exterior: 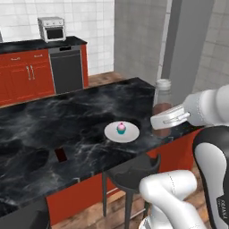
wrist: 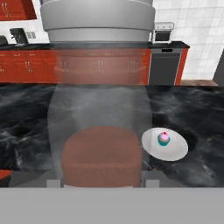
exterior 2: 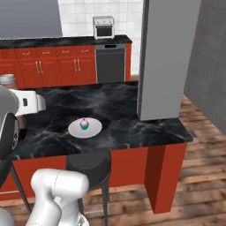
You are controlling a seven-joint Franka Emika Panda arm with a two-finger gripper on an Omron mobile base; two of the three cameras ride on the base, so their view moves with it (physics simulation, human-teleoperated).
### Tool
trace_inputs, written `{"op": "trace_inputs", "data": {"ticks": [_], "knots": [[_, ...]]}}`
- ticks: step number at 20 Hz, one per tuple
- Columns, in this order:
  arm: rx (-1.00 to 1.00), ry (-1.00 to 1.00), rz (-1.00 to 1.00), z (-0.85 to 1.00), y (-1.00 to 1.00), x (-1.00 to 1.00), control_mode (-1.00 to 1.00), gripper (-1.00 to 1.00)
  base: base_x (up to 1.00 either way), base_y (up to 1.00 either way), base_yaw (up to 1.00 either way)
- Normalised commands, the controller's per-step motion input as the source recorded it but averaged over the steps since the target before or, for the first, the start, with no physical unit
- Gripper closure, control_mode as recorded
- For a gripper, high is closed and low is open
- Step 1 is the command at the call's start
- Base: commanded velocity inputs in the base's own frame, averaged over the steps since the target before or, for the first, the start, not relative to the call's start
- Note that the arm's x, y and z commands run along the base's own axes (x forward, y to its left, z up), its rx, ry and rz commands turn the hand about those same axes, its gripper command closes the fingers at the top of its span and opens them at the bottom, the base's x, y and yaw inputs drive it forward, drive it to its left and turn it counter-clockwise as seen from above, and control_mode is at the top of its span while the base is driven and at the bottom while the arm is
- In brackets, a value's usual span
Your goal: Take the cinnamon bottle from the cabinet and place it on the dining table, next to the plate with the cupcake. Then take the chocolate from the dining counter and place it on the cupcake plate.
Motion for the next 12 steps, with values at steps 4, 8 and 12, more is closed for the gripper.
{"op": "trace_inputs", "data": {"ticks": [4, 8, 12], "knots": [[0.0, 0.0, 0.0, 0.0, 0.0, 0.0, 1.0, 1.0, 0.53, 0.0, 0.24], [0.0, 0.0, 0.0, 0.0, 0.0, 0.0, 1.0, 1.0, 0.55, 0.0, 0.25], [0.0, 0.0, 0.05, -0.02, -0.09, 0.15, -1.0, 1.0, 0.44, -0.07, 0.17]]}}
